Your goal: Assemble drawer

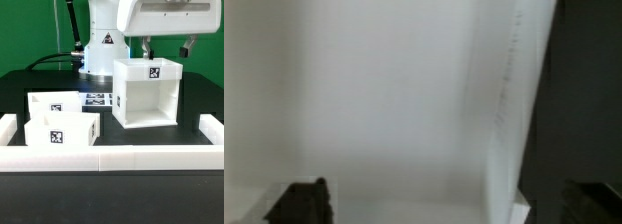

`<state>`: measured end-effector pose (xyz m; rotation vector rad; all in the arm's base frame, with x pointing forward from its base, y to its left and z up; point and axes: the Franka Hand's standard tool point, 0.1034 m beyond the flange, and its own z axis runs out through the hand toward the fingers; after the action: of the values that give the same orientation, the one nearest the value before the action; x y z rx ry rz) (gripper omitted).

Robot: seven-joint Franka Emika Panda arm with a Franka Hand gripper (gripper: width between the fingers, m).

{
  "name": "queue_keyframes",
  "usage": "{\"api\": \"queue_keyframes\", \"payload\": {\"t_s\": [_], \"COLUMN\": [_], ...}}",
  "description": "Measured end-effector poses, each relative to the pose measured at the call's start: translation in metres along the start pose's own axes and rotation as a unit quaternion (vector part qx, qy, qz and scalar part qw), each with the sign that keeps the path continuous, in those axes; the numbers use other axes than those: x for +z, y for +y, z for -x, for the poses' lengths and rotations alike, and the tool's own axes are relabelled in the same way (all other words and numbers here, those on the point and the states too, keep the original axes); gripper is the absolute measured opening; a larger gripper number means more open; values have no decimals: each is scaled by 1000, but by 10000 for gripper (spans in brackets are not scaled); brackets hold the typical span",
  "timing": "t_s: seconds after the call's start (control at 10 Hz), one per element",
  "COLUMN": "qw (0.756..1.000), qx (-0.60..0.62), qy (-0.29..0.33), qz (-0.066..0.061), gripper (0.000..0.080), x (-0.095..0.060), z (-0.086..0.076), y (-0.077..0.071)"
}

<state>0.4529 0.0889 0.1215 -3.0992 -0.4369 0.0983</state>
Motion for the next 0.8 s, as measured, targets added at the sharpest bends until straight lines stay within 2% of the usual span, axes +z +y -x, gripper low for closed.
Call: {"api": "queue_keyframes", "payload": {"t_s": [0.2, 0.6, 0.7, 0.8], "qw": [1000, 1000, 1000, 1000], "qx": [1, -4, -4, 0], "qy": [1, -7, -8, -9], "qz": [-7, -9, -9, -9], "gripper": [649, 649, 548, 548], "x": [13, 25, 24, 25], "z": [8, 16, 17, 17], "y": [-11, -17, -17, -19]}}
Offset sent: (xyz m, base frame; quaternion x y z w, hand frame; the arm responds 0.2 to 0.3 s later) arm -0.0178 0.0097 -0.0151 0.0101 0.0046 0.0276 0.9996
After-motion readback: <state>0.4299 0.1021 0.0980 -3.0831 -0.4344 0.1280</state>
